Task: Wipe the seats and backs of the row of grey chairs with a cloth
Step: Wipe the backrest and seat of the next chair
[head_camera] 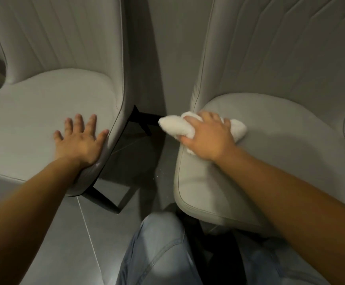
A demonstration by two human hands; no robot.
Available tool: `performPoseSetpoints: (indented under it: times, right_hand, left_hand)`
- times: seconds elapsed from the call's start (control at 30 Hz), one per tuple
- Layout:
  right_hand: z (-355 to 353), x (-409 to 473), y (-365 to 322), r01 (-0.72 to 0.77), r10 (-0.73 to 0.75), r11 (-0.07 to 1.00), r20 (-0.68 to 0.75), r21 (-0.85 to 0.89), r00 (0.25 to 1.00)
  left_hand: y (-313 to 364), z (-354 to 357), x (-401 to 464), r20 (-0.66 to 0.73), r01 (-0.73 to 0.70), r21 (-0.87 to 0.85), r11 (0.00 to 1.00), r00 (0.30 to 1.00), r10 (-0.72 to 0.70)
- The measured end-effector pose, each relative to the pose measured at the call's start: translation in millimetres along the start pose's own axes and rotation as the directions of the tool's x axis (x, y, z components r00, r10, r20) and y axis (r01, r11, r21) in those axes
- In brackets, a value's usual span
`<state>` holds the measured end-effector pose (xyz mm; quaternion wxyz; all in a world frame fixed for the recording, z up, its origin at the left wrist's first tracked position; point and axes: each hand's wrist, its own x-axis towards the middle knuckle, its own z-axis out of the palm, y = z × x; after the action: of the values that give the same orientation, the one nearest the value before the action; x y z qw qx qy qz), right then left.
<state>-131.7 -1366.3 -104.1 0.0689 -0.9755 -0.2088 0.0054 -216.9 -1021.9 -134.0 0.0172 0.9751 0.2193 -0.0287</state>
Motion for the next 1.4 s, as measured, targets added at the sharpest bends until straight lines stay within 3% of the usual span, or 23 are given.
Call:
performPoseSetpoints:
  times: [0.2,0.3,0.4,0.6,0.77,0.9,1.0,1.1,1.3,1.4]
  right_hand:
    - [19.6,31.8,11.8,-0.052,0.055,0.998,-0.126,0.030,0.990]
    - [20.6,19.7,13.5,-0.017,0.023,0.999,-0.149,0.039,0.989]
    - [19.6,0.2,18.2,0.010,-0.001,0.999,-0.160,0.053,0.987]
    - [7.6,-38.7,40.6,-0.028,0.033,0.997,-0.060,0.078,0.998]
    - [-18.9,-56.5,75.1,-0.196,0.193,0.980,0.064,0.044,0.979]
    - [-48.1,-67.8,108.3,-0.361,0.355,0.932,0.241,-0.023,0.903]
    - [-81.2,-81.1,128.7,-0.535,0.530,0.839,0.363,-0.097,0.766]
    - [-127.4,-105.6,141.6,-0.613,0.603,0.776,0.452,-0.145,0.657]
    - [-257.8,-153.0,117.2,-0.615,0.603,0.774,0.480,-0.155,0.637]
    - [-326.2,-168.9,89.9,-0.623,0.586,0.772,0.517,-0.125,0.624]
  left_hand:
    - [6.6,-9.2,3.0,0.050,-0.035,0.090,0.995,0.998,0.031]
    - [20.8,-18.9,1.9,-0.028,-0.126,0.248,0.961,0.990,0.137]
    - [49.7,-36.1,5.1,-0.048,-0.193,0.210,0.958,0.977,0.207]
    - [128.8,-40.5,-17.4,-0.081,-0.398,0.185,0.899,0.905,0.417]
    - [197.9,-59.4,-53.9,-0.085,-0.570,0.131,0.811,0.809,0.582]
    - [227.1,-74.8,-91.3,0.052,-0.625,0.119,0.772,0.780,0.624]
    - [225.0,-87.5,-121.4,0.212,-0.651,0.116,0.750,0.754,0.622]
    - [213.2,-114.9,-146.5,0.299,-0.607,0.126,0.785,0.777,0.553]
    - [192.1,-222.1,-190.1,0.383,-0.541,0.107,0.834,0.797,0.468]
    - [195.1,-294.0,-207.8,0.376,-0.560,0.092,0.824,0.785,0.492]
